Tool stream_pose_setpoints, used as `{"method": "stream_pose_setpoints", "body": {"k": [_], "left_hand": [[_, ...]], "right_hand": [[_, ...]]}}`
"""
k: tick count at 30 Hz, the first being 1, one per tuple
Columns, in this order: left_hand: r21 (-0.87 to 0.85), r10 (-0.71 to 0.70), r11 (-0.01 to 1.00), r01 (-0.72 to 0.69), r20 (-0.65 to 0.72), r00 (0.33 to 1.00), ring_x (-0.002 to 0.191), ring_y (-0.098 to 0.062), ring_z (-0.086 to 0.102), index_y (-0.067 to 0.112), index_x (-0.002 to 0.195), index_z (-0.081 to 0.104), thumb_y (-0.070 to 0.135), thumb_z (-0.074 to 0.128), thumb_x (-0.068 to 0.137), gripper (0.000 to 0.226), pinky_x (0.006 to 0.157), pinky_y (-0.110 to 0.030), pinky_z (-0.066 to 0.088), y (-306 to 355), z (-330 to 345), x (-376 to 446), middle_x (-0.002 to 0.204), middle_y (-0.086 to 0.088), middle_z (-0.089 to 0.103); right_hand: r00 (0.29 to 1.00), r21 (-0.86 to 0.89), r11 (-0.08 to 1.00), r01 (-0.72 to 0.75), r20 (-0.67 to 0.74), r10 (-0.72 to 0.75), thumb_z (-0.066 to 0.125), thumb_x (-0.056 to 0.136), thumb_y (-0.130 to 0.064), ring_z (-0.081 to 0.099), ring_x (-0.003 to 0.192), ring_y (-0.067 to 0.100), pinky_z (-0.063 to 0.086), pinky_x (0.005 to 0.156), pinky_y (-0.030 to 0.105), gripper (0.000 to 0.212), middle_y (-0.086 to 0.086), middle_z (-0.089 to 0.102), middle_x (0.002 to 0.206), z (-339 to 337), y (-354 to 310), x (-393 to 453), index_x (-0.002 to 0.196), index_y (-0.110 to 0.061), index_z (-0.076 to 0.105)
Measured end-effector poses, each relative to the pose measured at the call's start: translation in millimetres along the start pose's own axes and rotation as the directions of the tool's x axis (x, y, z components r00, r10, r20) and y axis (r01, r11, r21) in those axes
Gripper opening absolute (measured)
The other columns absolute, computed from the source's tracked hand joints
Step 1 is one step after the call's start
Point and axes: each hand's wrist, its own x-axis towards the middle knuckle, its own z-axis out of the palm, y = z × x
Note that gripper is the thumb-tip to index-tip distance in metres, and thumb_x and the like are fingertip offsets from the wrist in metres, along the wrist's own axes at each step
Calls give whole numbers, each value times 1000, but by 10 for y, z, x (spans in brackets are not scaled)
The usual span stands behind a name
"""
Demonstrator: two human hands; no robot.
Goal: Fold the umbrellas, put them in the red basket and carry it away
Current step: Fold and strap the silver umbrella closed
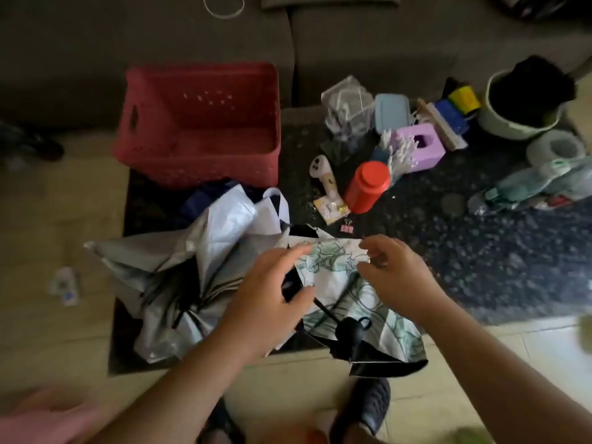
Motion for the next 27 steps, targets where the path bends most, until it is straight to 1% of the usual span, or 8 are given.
{"method": "stream_pose_setpoints", "body": {"k": [4, 6, 9, 13, 17, 20, 23, 27], "left_hand": [[279, 223, 931, -235, 74, 972, 148, -9, 32, 36, 155, 45, 54, 57, 96, 63, 120, -22, 23, -415, 572, 295, 155, 12, 36], [318, 224, 917, -239, 84, 971, 151, -10, 24, 37, 156, 43, 57, 53, 96, 65, 121, -15, 9, -626, 780, 479, 159, 12, 29], [355, 177, 911, -208, 117, 977, 154, -6, 9, 43, 160, 33, 57, 57, 96, 70, 116, -11, -5, -882, 932, 730, 166, 15, 16], [379, 202, 897, -228, 109, 973, 152, 0, 11, 46, 160, 35, 59, 59, 94, 71, 117, -18, 10, -997, 962, 860, 166, 20, 19], [389, 357, 857, -339, 27, 934, 147, -2, 27, 43, 152, 49, 66, 47, 96, 61, 118, -20, 21, -1091, 974, 897, 159, 19, 37], [288, 554, 806, -516, -64, 830, 136, 5, 44, 32, 132, 72, 62, 32, 104, 57, 120, -24, 30, -1187, 1008, 888, 139, 18, 58], [254, 702, 694, -673, -34, 711, 137, 22, 31, 29, 124, 76, 65, 19, 107, 70, 124, -18, 15, -1273, 974, 742, 133, 19, 58], [364, 726, 601, -711, 124, 677, 158, -15, 26, 41, 135, 67, 75, 27, 101, 63, 127, -34, 16, -1391, 905, 494, 155, 9, 53]], "right_hand": [[993, -204, 974, 101, -47, -113, 70, 90, -41, 44, 131, 29, 33, 117, 43, 67, -3, 50, 141, 392, 584, 257, 151, -37, 44], [986, -248, 958, 143, -45, -158, 68, 89, -51, 36, 137, 31, 30, 117, 43, 81, -6, 40, 151, 598, 791, 401, 159, -45, 27], [981, -180, 966, 183, -32, -192, 68, 86, -60, 44, 135, 20, 40, 113, 39, 93, -13, 40, 147, 842, 1023, 670, 161, -51, 14], [955, -176, 948, 264, -92, -282, 72, 81, -64, 58, 118, 12, 49, 96, 31, 82, -15, 55, 128, 1034, 1073, 931, 153, -47, 36], [893, -254, 897, 362, -182, -412, 67, 75, -72, 66, 104, 16, 52, 88, 31, 78, -13, 60, 108, 1147, 1088, 1070, 142, -34, 55], [854, -281, 873, 398, -235, -465, 65, 76, -75, 70, 105, 18, 55, 90, 35, 76, -8, 70, 110, 1175, 1128, 1123, 140, -35, 56], [861, -322, 875, 362, -243, -446, 72, 81, -67, 66, 108, 15, 45, 86, 24, 73, -4, 70, 123, 1154, 1179, 1081, 145, -36, 53], [834, -197, 899, 391, -336, -437, 69, 81, -68, 65, 101, 9, 47, 82, 15, 58, -11, 66, 113, 996, 1083, 661, 131, -41, 63]]}}
